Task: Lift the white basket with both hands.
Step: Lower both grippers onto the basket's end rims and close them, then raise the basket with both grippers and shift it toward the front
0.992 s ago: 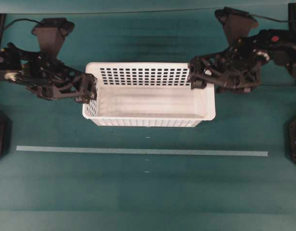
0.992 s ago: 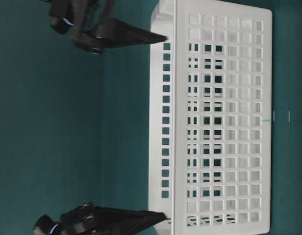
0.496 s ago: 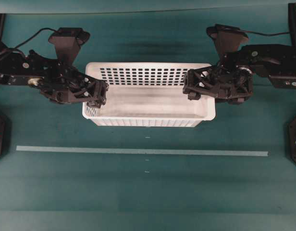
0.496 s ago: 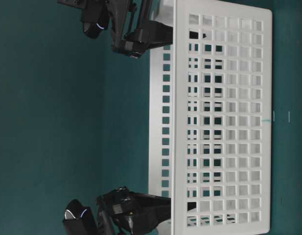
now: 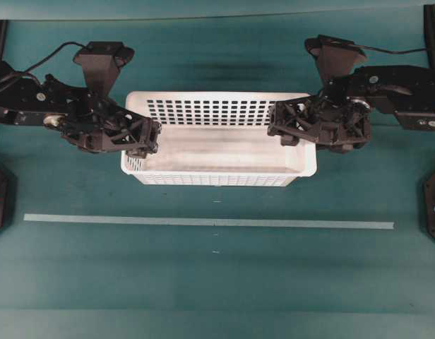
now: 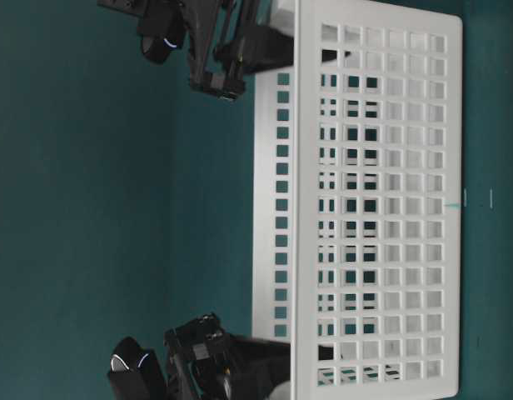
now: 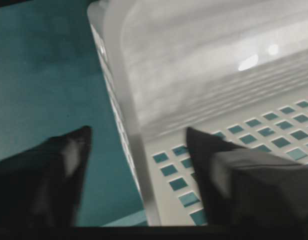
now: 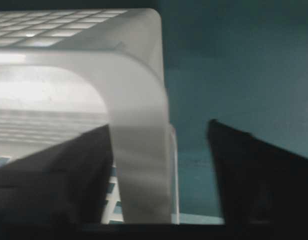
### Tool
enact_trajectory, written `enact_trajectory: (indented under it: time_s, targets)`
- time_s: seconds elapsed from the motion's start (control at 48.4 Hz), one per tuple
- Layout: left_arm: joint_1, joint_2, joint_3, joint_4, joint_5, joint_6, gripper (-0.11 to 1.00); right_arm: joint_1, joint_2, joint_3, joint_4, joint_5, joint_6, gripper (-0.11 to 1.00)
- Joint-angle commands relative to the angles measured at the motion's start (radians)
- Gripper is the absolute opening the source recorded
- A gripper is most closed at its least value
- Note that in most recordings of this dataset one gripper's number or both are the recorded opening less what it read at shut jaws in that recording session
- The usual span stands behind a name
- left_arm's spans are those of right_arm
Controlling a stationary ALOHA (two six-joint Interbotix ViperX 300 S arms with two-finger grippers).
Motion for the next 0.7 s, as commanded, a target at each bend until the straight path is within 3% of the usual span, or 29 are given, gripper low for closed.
enact_trajectory:
  time_s: [0.0, 0.145, 0.227, 0.682]
  targets:
    - [0.002, -0.005, -0.017, 0.002, -0.017, 0.002, 0.58, 0.006, 0.003, -0.003, -0.003, -0.003, 0.011, 0.55]
    - [0.002, -0.005, -0.017, 0.002, -0.026, 0.0, 0.18, 0.006, 0.003, -0.003, -0.003, -0.009, 0.012, 0.2]
    - [0.002, -0.005, -0.015, 0.002, -0.026, 0.0, 0.05, 0.006, 0.003, -0.005, -0.003, -0.011, 0.012, 0.18]
    - [0.002, -0.012, -0.011, 0.005, -0.023, 0.0, 0.02, 0.006, 0.0, -0.009, -0.003, -0.031, 0.012, 0.18]
